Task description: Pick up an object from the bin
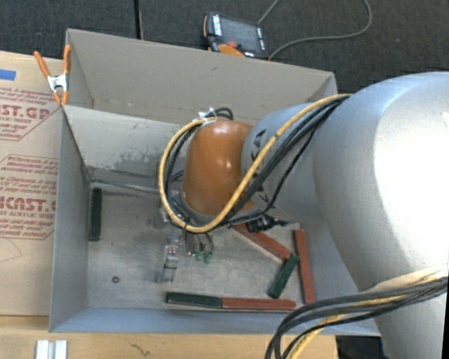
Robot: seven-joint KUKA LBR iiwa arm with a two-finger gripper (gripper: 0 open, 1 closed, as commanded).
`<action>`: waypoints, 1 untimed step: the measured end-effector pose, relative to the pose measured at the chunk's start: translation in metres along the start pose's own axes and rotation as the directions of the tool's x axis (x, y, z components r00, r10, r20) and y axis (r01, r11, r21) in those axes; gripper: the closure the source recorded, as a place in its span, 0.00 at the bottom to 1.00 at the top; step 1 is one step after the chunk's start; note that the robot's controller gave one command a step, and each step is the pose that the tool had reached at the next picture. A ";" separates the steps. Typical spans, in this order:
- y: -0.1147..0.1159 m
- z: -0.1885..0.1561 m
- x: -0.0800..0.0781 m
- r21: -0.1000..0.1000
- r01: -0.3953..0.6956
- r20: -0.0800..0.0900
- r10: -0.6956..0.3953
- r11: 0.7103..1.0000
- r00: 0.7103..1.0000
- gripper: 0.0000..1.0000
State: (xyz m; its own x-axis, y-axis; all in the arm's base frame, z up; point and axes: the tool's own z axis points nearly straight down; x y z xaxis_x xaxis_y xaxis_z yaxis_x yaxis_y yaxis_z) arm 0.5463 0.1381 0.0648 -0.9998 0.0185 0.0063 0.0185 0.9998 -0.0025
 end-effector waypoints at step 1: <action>-0.063 -0.017 0.063 -0.001 -0.102 0.002 0.102 0.995 0.995 0.00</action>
Offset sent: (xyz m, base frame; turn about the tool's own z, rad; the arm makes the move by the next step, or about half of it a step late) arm -0.0624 -0.0592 0.0174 0.0979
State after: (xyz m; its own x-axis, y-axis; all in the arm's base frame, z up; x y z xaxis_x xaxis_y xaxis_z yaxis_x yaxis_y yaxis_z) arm 0.4819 0.0765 0.0819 -0.9927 0.1207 0.0035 0.1207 0.9927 -0.0022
